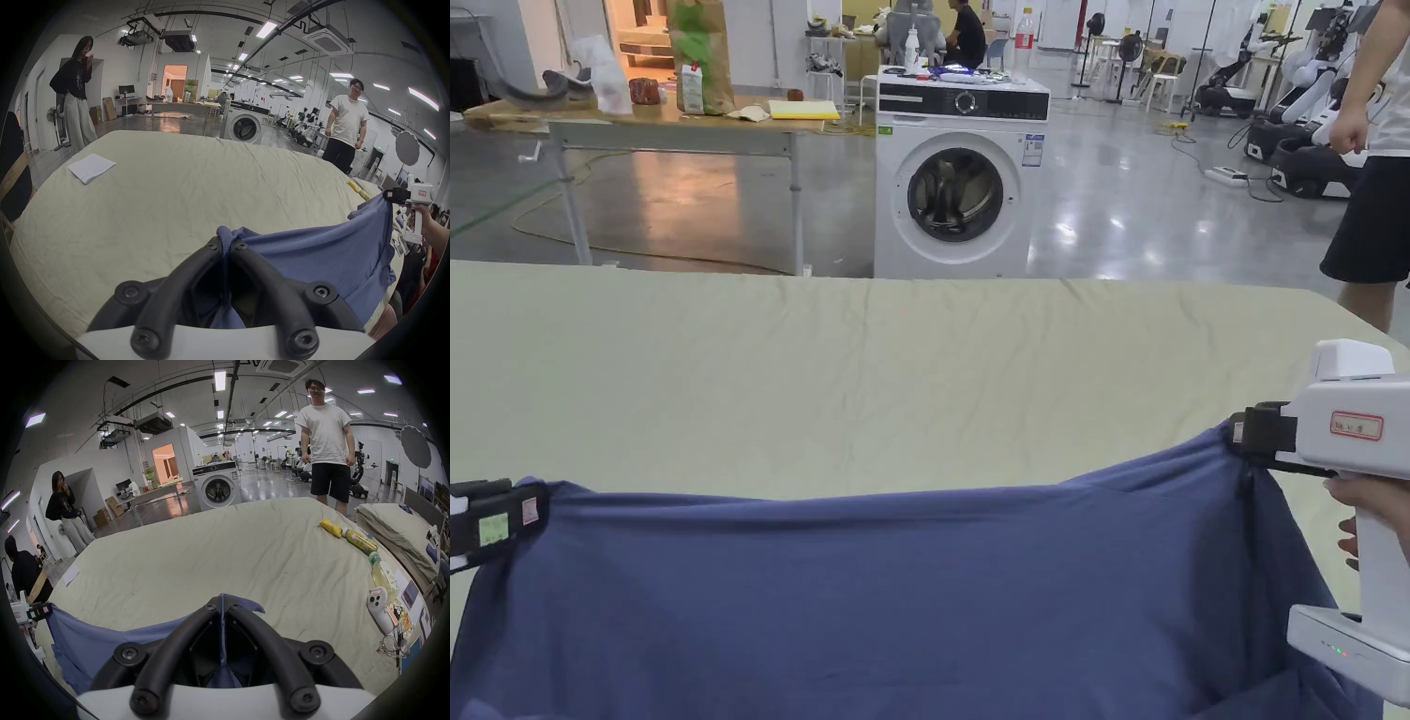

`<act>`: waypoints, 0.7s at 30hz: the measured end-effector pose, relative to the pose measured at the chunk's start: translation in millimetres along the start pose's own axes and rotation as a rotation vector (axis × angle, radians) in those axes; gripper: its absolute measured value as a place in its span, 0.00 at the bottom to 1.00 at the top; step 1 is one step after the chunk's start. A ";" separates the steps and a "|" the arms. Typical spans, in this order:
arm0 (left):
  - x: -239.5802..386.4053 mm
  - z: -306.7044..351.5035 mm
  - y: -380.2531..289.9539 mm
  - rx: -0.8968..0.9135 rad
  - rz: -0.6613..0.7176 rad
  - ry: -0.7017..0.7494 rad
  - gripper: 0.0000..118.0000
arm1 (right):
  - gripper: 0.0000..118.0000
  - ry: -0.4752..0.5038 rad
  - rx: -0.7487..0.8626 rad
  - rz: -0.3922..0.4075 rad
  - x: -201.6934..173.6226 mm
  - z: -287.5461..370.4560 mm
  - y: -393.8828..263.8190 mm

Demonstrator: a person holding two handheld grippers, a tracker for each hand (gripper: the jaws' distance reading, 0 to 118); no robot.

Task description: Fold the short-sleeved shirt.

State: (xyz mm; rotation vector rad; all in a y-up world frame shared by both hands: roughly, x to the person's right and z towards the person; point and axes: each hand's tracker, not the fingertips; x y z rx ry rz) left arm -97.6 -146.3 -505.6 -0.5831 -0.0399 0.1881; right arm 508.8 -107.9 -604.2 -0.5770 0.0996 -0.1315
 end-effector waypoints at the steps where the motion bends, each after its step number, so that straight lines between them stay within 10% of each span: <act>1: 0.4 -2.3 1.2 0.005 -0.002 0.004 0.00 | 0.00 -0.009 0.008 -0.002 3.8 -2.5 -0.5; 21: -17.4 59.5 -93.7 -0.113 -0.072 -0.129 0.00 | 0.00 0.024 -0.083 -0.097 43.0 131.0 -157.3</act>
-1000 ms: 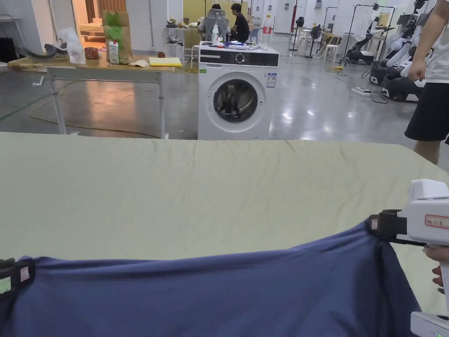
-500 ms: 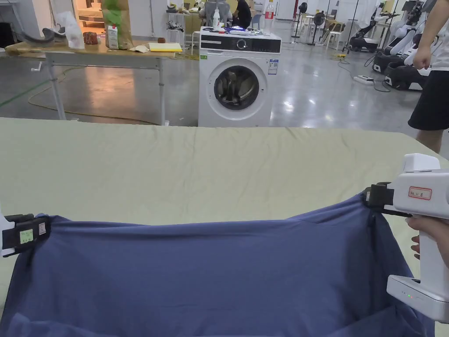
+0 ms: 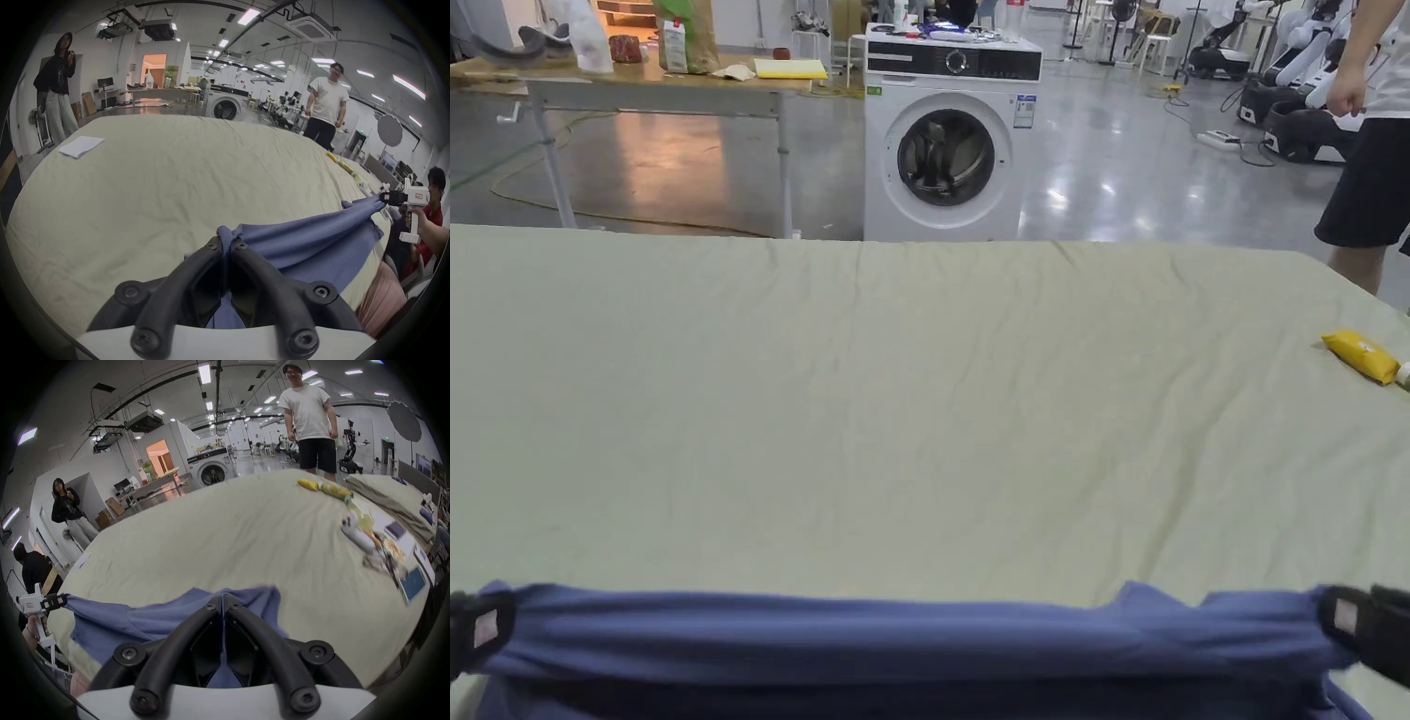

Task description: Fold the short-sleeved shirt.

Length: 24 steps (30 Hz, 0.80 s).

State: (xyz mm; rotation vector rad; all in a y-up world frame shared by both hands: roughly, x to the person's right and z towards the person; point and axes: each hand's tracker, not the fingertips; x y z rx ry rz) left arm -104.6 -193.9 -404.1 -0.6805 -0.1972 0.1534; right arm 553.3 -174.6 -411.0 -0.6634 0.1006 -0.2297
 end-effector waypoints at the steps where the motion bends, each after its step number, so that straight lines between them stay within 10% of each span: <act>1: -2.2 4.3 -9.7 -0.008 0.006 -0.006 0.00 | 0.00 0.000 -0.016 -0.001 2.5 7.4 -14.2; 8: -13.4 0.7 -61.4 -0.062 -0.004 -0.044 0.02 | 0.00 -0.047 -0.108 -0.038 15.5 -7.8 -75.9; 10: -16.0 -2.3 -70.4 -0.063 -0.008 -0.039 0.28 | 0.04 -0.050 -0.108 -0.051 18.4 -17.2 -84.9; 12: -17.9 1.6 -73.4 -0.031 -0.009 0.017 0.64 | 0.42 -0.019 -0.072 -0.061 22.9 -19.0 -91.4; 13: -16.8 7.0 -71.0 -0.009 -0.002 0.051 0.70 | 0.80 -0.026 -0.051 -0.042 20.3 -16.2 -89.7; 14: -12.6 15.5 -67.3 0.056 -0.006 0.080 0.70 | 0.98 -0.048 -0.031 -0.026 16.0 -11.9 -86.0; 24: 127.2 91.1 -54.5 0.647 -0.083 0.277 0.69 | 0.97 -0.068 0.647 0.134 -85.1 66.8 -66.0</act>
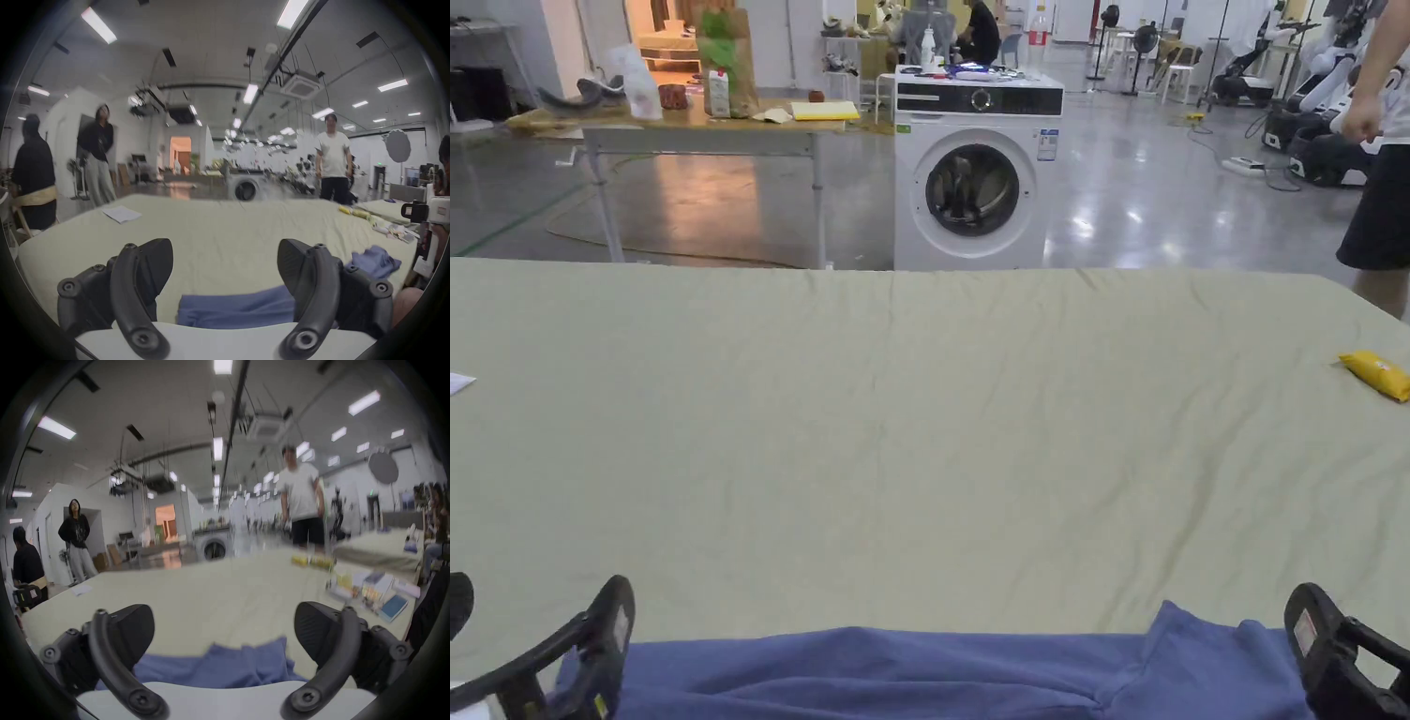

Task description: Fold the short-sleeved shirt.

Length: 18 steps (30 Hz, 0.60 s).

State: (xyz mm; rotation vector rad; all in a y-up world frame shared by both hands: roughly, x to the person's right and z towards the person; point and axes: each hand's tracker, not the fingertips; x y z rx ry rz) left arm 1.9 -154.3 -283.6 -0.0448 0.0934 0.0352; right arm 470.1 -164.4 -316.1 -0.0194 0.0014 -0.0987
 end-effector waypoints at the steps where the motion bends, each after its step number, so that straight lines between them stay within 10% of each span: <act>1: 6.2 4.6 -3.2 0.034 0.021 -0.002 0.66 | 0.92 -0.018 0.074 0.011 -13.3 8.8 1.2; 3: 16.7 11.7 -6.4 0.081 0.043 -0.023 0.45 | 0.63 -0.041 0.166 0.036 -31.1 20.0 -1.0; 4: 23.8 14.4 -6.5 0.094 0.015 0.006 0.13 | 0.21 -0.052 0.179 0.057 -40.3 20.1 1.8; 5: 28.5 15.0 -7.8 0.103 -0.026 0.031 0.00 | 0.00 -0.034 0.146 0.057 -44.3 18.8 1.1; 12: 1.6 4.7 -3.9 0.041 0.061 0.007 0.00 | 0.00 0.078 0.093 0.041 -46.1 23.1 8.2; 18: -118.2 -56.4 9.2 -0.537 0.492 -0.156 0.00 | 0.00 0.149 0.075 0.098 -40.8 31.1 25.4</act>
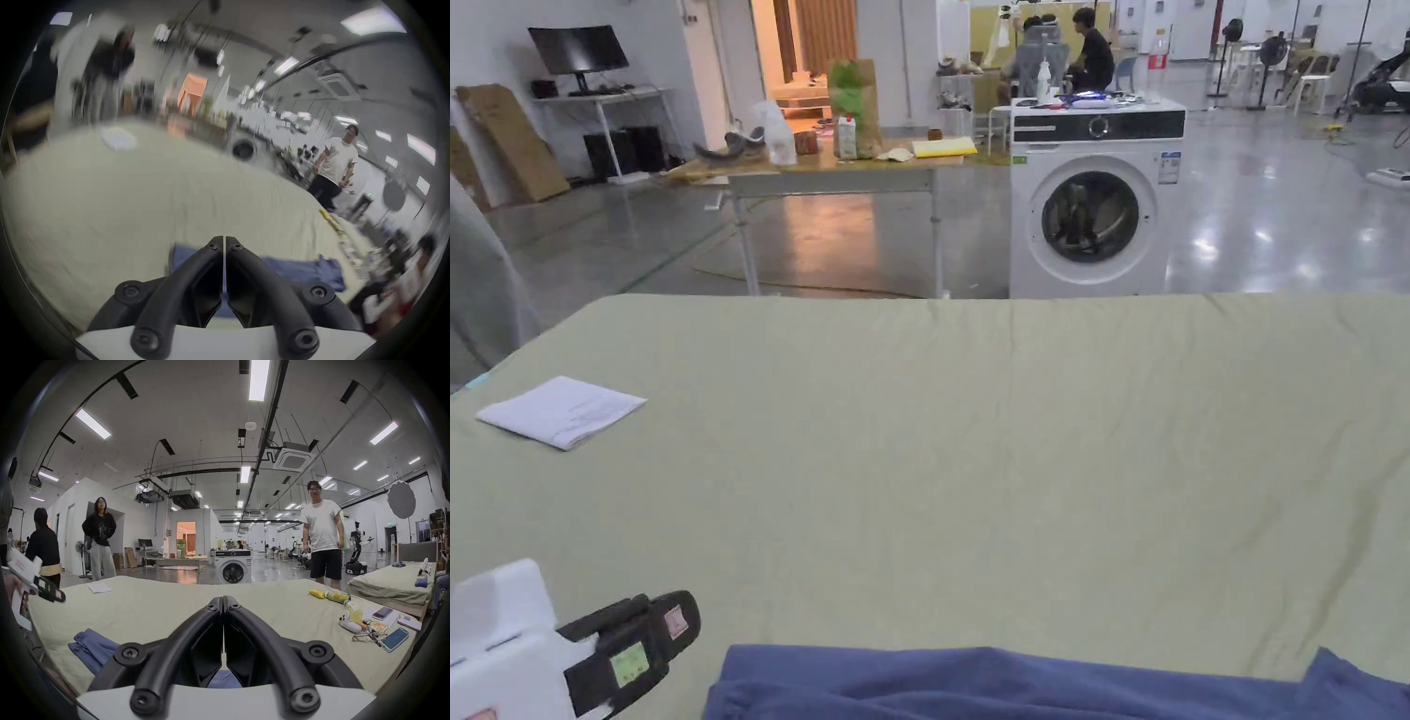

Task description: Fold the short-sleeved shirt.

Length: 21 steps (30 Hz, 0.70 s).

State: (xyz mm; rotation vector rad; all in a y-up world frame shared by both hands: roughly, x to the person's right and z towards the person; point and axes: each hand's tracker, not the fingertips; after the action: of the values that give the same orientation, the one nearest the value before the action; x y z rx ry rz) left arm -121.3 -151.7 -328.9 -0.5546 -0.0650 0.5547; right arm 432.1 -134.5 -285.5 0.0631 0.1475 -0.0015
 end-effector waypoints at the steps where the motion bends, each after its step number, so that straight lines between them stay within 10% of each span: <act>1: -23.4 -9.0 3.8 -0.075 0.064 -0.054 0.00 | 0.00 0.005 -0.003 -0.004 0.5 -0.5 0.7; 3: -64.5 -26.1 3.4 -0.188 0.098 -0.103 0.11 | 0.00 0.012 -0.022 -0.015 2.4 -4.9 0.0; 5: -85.1 -33.0 0.8 -0.235 0.167 -0.124 0.63 | 0.00 0.000 -0.051 -0.020 1.2 -9.9 -3.8; 7: -108.7 -45.2 -4.6 -0.268 0.253 -0.144 0.83 | 0.00 0.002 -0.090 -0.035 -1.0 -14.5 -4.8; 21: -104.7 -152.8 -26.4 -0.531 0.458 -0.555 0.83 | 0.00 0.018 -0.198 -0.095 -9.0 -40.9 -2.1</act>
State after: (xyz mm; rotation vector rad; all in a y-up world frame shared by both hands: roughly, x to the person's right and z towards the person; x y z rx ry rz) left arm -166.5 -298.1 -436.3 -0.9269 -0.6384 1.1440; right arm 417.2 -134.1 -324.7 -0.1420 0.1677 -0.0807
